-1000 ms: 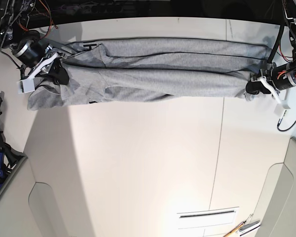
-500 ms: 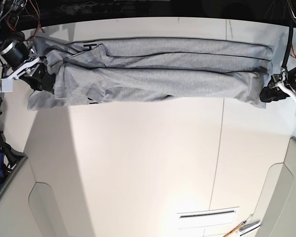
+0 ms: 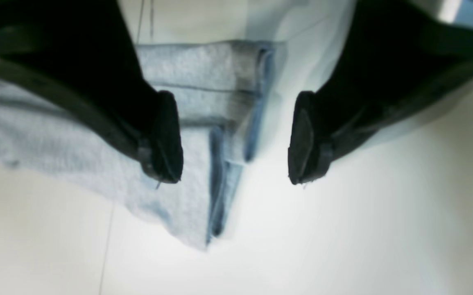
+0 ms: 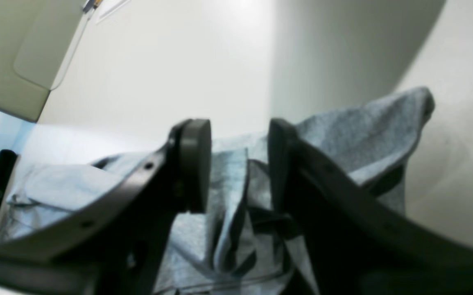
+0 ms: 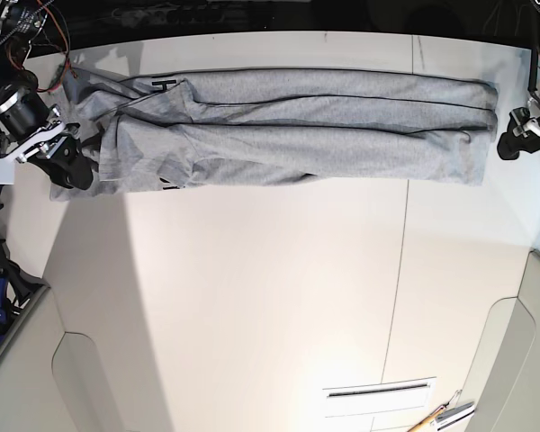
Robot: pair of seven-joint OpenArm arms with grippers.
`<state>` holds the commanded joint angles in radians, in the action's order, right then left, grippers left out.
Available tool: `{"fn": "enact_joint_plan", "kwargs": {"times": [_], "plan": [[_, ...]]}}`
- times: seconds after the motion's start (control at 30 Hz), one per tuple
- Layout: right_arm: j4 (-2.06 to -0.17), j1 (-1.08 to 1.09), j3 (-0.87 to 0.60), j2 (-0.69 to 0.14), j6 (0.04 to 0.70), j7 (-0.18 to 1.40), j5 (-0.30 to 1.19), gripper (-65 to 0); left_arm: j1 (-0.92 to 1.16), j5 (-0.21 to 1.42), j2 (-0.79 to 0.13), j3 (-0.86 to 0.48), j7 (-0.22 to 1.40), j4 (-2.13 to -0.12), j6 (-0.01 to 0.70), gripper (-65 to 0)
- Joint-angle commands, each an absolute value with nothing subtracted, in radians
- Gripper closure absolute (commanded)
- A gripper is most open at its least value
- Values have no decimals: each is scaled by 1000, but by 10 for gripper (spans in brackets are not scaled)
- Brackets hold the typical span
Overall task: Fold the T-shirt properly
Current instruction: 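Release the folded side and reposition both grippers at the shirt's ends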
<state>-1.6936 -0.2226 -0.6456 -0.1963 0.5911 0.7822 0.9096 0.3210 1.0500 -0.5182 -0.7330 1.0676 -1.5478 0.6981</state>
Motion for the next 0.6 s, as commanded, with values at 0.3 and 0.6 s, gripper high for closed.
{"fn": "enact_joint_plan", "kwargs": {"times": [0.3,0.6], "plan": [[-1693,-223,-561,-196,592,770,887,0,333,1050,-513,-732,1018,-1461,698,-445],[-1691,-223,-369,-196,591,682,674,0,333,1081,-512,-717,992,-1393,698,-451]]}}
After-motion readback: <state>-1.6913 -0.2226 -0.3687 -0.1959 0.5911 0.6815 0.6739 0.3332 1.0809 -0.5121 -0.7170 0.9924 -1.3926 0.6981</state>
